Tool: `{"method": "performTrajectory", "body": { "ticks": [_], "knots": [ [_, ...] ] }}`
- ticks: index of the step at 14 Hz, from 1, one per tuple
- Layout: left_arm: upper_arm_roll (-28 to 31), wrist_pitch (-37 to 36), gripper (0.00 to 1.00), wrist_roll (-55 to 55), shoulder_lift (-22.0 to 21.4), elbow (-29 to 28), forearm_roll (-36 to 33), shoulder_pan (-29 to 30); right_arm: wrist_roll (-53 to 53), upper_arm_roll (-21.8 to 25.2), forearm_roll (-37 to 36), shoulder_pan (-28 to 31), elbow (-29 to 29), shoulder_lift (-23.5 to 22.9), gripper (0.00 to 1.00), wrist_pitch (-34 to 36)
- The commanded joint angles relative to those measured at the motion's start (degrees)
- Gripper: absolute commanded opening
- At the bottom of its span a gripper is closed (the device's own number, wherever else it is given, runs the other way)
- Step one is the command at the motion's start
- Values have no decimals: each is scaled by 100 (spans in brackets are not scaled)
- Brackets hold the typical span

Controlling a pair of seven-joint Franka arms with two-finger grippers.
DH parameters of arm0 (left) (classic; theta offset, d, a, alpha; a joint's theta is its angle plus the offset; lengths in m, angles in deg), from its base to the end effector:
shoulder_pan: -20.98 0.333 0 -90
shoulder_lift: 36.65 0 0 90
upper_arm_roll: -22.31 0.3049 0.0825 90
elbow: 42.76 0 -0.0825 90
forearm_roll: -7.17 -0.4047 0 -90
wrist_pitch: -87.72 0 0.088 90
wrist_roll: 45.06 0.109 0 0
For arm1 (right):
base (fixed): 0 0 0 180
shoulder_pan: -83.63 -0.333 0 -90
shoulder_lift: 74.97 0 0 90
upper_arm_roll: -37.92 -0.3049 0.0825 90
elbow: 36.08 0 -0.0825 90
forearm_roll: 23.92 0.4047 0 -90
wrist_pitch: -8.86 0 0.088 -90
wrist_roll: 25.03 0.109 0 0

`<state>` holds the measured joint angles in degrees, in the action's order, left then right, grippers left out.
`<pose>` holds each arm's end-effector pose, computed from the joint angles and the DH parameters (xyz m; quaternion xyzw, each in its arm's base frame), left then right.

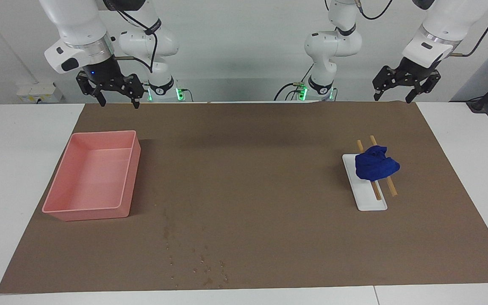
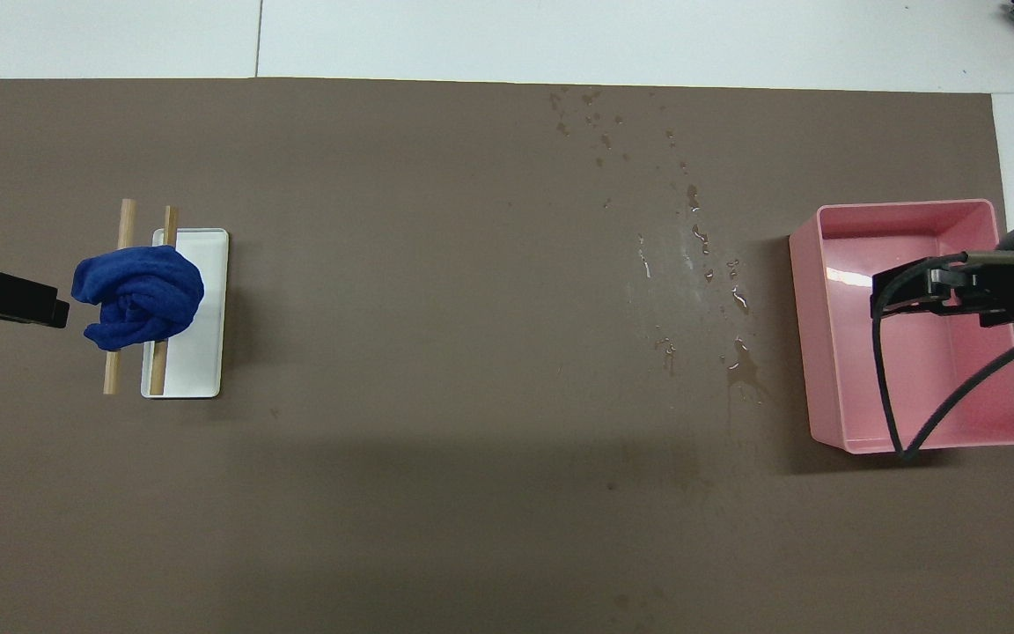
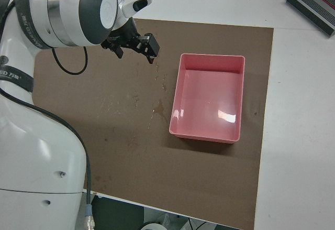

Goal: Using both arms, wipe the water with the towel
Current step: 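Lower the left gripper onto the blue cloth on the white tray, then close the left gripper on the blue cloth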

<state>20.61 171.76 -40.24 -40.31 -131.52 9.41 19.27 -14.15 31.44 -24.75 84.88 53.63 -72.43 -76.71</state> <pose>0.5437 -0.0376 0.6488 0.9971 -0.0735 -0.0090 0.0186 0.5518 0.0503 0.6321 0.9986 -0.0498 -0.0126 0.0116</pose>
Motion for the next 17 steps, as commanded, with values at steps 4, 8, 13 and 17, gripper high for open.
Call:
{"method": "performTrajectory", "body": {
  "ticks": [4,8,13,17],
  "knots": [
    [21,139,100,-16,-83,-89,57,31,-122,-55,-129,77,-138,-52,100,-48],
    [12,1804,100,-639,-626,-1614,-74,13,-86,-55,-102,68,-68,9,100,-22],
    [-23,3302,100,-1701,21,-2261,-1417,-206,-104,-64,-102,60,-68,35,100,13],
    [-23,3988,100,-2661,576,-2533,-2122,-417,-86,-64,-93,60,-33,44,100,13]
  ]
}}
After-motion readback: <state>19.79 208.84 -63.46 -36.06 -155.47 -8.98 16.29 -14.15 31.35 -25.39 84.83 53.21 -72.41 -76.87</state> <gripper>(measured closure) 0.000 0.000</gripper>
